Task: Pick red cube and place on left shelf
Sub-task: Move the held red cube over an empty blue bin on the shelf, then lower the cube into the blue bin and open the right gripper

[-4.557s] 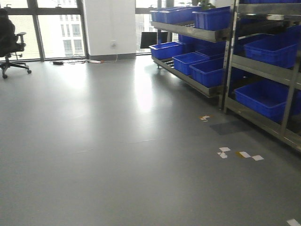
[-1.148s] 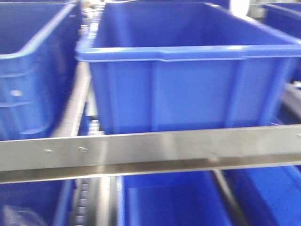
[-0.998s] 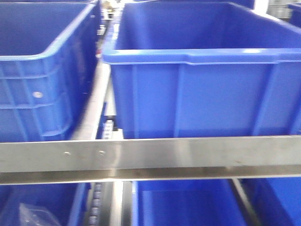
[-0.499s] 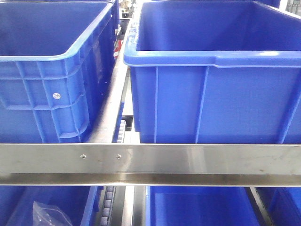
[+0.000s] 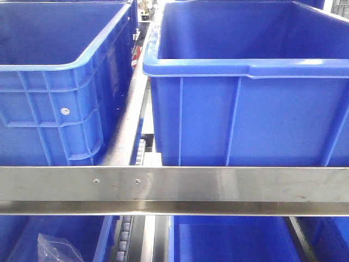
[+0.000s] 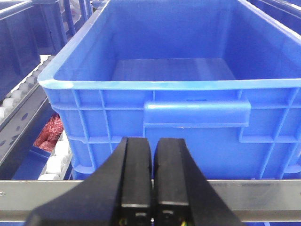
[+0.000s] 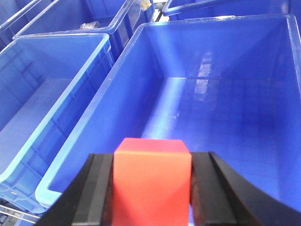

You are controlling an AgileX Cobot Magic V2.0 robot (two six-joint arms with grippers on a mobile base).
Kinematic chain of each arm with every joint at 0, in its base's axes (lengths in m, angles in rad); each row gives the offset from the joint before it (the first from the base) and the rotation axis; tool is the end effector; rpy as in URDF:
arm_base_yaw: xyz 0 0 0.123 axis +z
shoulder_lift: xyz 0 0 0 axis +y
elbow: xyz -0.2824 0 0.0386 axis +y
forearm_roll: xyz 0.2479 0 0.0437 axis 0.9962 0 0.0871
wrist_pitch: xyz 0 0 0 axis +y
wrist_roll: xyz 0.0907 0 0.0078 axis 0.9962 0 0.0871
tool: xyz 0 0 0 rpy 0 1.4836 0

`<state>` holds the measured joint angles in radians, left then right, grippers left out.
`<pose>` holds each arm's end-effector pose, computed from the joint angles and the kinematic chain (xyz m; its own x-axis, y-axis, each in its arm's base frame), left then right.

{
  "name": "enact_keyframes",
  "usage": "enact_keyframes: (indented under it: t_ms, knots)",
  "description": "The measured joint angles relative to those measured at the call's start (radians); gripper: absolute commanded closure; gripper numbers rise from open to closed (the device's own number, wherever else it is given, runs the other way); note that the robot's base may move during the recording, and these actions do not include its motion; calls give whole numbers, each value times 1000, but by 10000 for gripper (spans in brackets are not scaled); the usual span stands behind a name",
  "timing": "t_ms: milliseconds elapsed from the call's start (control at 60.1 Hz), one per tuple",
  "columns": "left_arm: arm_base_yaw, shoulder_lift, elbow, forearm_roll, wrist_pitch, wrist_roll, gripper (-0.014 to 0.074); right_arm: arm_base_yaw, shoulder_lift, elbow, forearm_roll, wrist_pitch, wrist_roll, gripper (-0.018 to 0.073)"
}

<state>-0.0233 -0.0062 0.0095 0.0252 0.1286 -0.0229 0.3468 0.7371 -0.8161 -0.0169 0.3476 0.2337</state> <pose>0.0563 -0.0010 0.1985 -0.0446 0.0031 -0.9990 0.0202 0.9998 0.0022 0.1413 0.0505 0.3880 -0.2379 0.1438 -0.9606 -0.2900 0.9334 0.2115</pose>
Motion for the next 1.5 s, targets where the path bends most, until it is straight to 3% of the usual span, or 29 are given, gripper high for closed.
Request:
enact_keyframes:
  t_ms: [432,715,965,1048,1214,1497]
  knots:
    - [0,0,0,0,0,0,495,0,36,-2,0,-2,0,504]
    - [0,0,0,0,0,0,495,0,291,-168,-3,-19,0,504]
    - [0,0,0,0,0,0,495,-34,590,-372,-92,-44,0,496]
    - [0,0,0,0,0,0,495,-50,674,-426,-101,-44,0,398]
    - [0,0,0,0,0,0,495,-57,771,-508,-105,-44,0,-71]
    - [0,0,0,0,0,0,495,-57,786,-525,-106,-46,0,-20]
